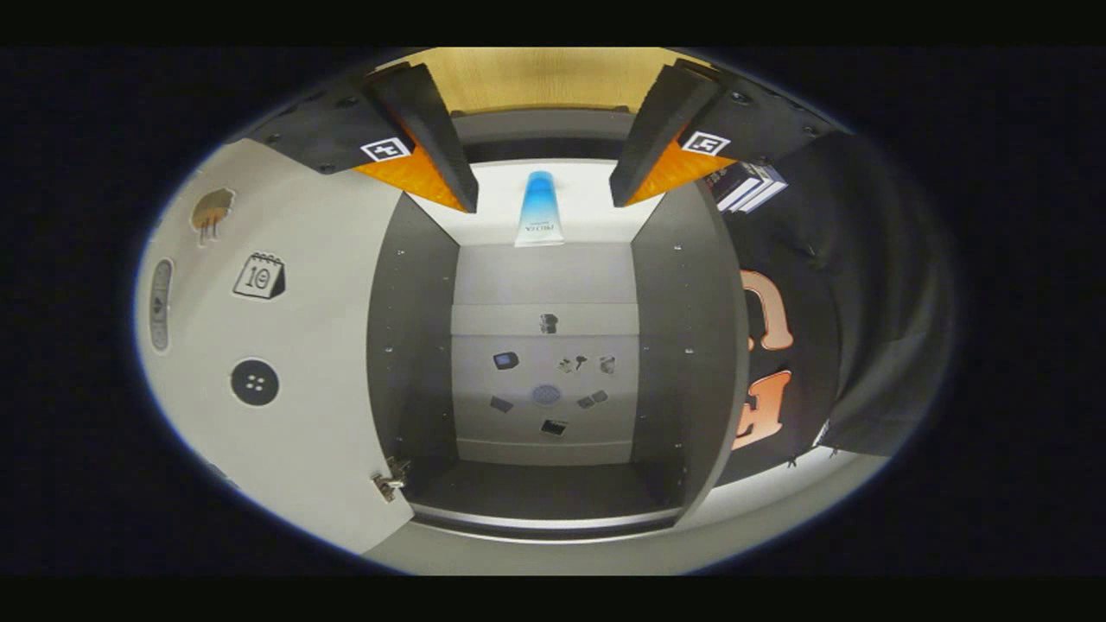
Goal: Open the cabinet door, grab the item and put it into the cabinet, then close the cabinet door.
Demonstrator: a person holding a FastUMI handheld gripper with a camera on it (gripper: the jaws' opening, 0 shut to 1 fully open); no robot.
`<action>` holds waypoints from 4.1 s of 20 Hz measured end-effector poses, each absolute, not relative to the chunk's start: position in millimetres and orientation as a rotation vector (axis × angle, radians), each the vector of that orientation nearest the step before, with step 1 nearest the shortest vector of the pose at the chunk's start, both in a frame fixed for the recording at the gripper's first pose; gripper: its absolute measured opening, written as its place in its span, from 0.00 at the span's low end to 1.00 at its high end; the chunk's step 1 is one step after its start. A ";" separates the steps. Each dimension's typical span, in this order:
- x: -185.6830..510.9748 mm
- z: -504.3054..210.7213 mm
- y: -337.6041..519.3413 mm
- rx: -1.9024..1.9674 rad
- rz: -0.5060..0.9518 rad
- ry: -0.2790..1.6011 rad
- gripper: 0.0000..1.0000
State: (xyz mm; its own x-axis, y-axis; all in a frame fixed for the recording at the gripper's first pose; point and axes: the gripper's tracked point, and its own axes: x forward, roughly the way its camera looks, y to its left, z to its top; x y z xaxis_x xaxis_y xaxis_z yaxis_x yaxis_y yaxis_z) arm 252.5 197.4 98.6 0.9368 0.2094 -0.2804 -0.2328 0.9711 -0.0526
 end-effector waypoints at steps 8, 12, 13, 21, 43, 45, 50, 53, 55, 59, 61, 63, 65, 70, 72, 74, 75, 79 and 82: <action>149.6 127.3 151.5 -0.098 0.217 0.221 0.98; 103.8 137.4 123.6 -0.102 0.227 0.220 0.98; 94.7 138.7 114.6 -0.107 0.226 0.223 0.98; 32.3 146.8 31.6 -0.099 0.214 0.224 0.98; 92.1 86.7 -158.8 -0.061 -0.042 0.215 0.99; 100.7 79.2 -156.5 -0.061 -0.039 0.219 0.99; 104.8 69.9 -149.4 -0.050 -0.016 0.234 0.96; 107.8 67.2 -143.1 -0.014 -0.008 0.236 0.94; 108.6 64.9 -138.8 -0.018 0.003 0.237 0.95; 107.2 64.3 -121.3 -0.019 0.033 0.243 0.97; 106.6 61.8 -108.7 -0.008 0.055 0.244 0.97; 105.2 57.7 -91.1 0.002 0.083 0.250 0.97; 104.5 54.0 -71.2 0.014 0.115 0.258 0.96; 105.1 46.0 -16.8 0.055 0.208 0.281 0.97; 107.3 43.8 2.0 0.055 0.235 0.282 0.97; 109.1 43.0 21.0 0.050 0.253 0.284 0.97; 110.7 40.8 30.6 0.046 0.261 0.285 0.97; 121.4 36.2 68.2 0.029 0.292 0.284 0.97; 134.7 25.6 97.9 0.035 0.310 0.293 0.97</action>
State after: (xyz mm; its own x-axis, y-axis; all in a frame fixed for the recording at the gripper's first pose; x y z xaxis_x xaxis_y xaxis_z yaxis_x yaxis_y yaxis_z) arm 134.7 97.9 25.6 0.9103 0.3056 -0.2791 -0.2955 0.9521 0.0785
